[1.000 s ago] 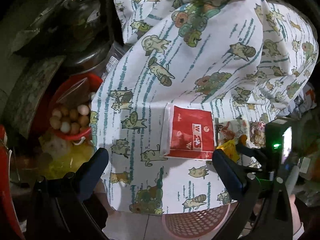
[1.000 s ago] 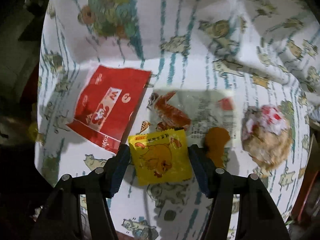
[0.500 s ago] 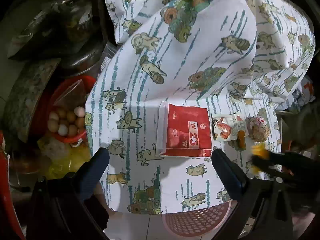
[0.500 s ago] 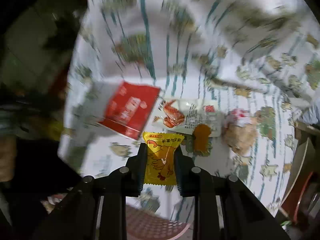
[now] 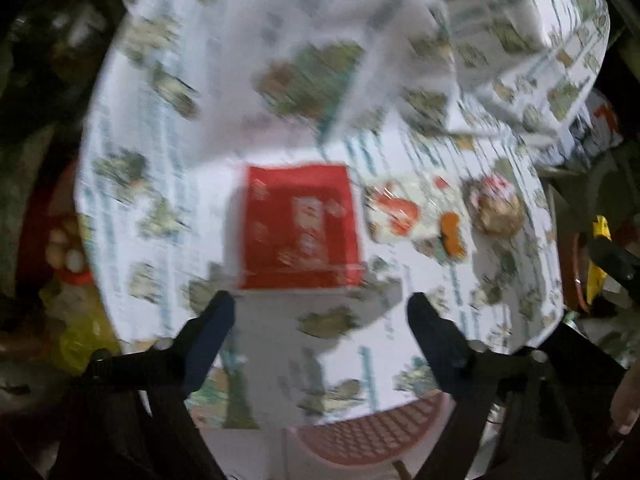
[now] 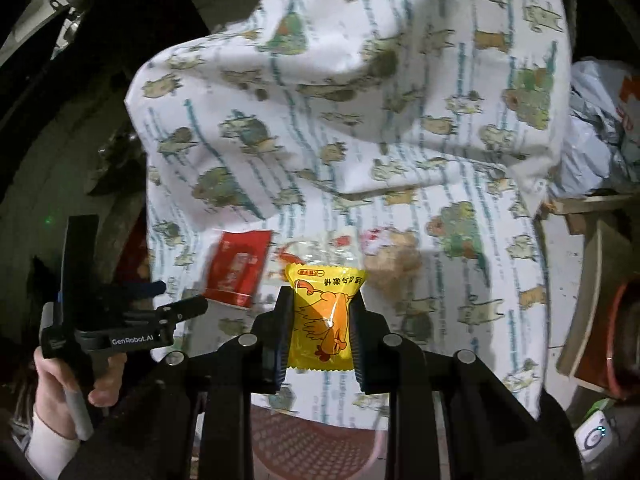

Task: Collect trash
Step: 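Grasp the orange ball with the left tool while the right tool holds the yellow packet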

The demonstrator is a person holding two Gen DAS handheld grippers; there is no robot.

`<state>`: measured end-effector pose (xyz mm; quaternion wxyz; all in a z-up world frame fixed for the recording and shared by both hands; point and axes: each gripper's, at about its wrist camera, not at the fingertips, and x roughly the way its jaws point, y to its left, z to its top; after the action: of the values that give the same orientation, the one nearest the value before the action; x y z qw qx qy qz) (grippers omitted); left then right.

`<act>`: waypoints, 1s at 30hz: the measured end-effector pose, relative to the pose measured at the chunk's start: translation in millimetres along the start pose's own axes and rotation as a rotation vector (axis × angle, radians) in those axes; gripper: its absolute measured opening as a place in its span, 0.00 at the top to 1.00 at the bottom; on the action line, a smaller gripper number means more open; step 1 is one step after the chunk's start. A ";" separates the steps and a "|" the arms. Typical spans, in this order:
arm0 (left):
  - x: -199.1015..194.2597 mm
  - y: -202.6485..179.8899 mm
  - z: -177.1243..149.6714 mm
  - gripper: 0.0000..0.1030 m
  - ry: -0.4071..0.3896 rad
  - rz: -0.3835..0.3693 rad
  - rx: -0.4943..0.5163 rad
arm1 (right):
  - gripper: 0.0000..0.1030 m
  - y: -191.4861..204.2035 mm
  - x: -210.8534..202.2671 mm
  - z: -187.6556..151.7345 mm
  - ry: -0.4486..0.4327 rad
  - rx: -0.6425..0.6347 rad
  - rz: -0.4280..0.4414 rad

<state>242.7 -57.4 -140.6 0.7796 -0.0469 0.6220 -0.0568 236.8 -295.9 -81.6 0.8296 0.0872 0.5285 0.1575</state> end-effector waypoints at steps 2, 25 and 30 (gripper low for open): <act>15.5 -8.9 -2.8 0.25 0.084 -0.001 -0.008 | 0.73 -9.1 -0.2 -0.2 0.008 0.015 0.001; 61.4 -7.6 19.0 0.58 0.079 -0.011 -0.102 | 0.73 -35.3 -2.5 2.1 0.035 0.037 -0.027; 60.1 -25.3 15.9 0.73 0.078 0.103 0.012 | 0.73 -33.5 0.1 0.5 0.040 0.030 -0.041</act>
<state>270.6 -91.2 -191.4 0.7570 -0.0078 0.6530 -0.0220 242.9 -327.2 -91.9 0.8204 0.0857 0.5491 0.1343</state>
